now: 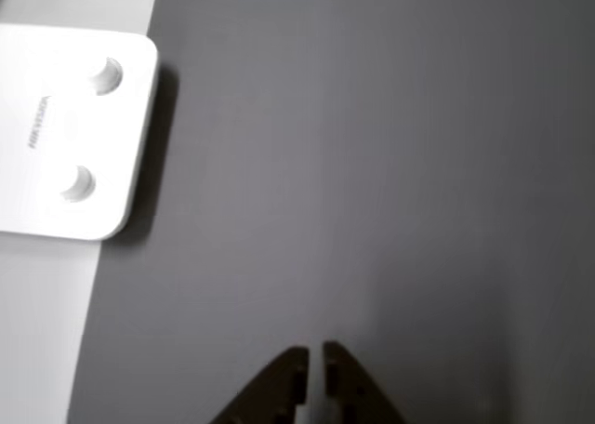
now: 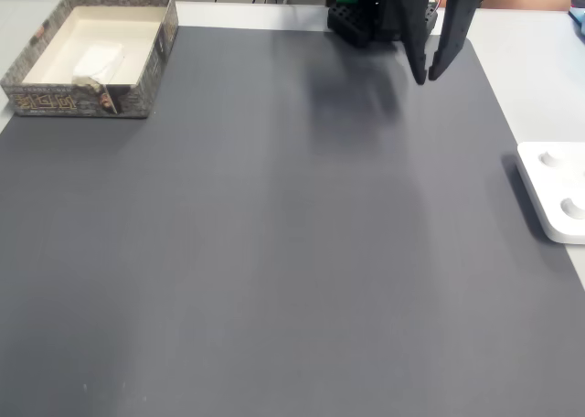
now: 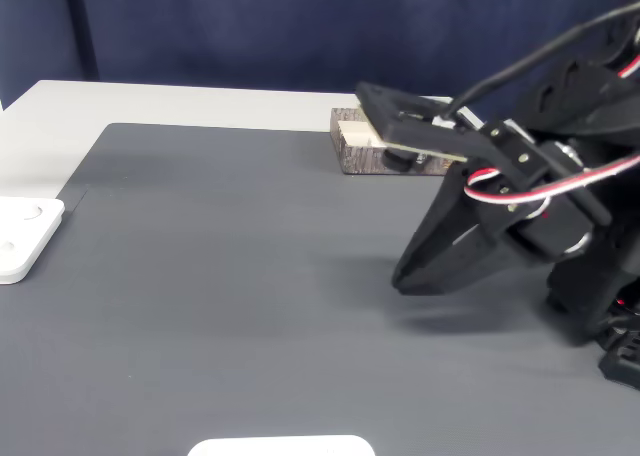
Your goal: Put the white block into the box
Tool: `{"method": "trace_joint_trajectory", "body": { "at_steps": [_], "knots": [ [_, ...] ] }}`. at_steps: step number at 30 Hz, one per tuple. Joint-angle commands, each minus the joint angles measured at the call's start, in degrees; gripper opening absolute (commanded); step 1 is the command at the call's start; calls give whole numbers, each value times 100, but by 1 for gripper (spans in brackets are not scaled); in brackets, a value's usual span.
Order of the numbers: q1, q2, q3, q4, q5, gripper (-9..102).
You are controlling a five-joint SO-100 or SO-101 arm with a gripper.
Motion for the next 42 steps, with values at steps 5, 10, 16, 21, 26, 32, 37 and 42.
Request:
{"method": "trace_joint_trajectory", "body": {
  "at_steps": [5,10,16,21,26,32,37,42],
  "knots": [
    [105,984,580,-132,26,-2],
    [114,1345,861,-141,-18,-2],
    [141,1468,1055,-176,-26,-2],
    [158,1468,1055,-105,0,-2],
    [176,1468,1055,501,-237,-2],
    [220,1468,1055,1046,-457,-2],
    [229,1468,1055,1046,-448,-2],
    [237,1477,1055,1046,-448,-2]
  ]
}}
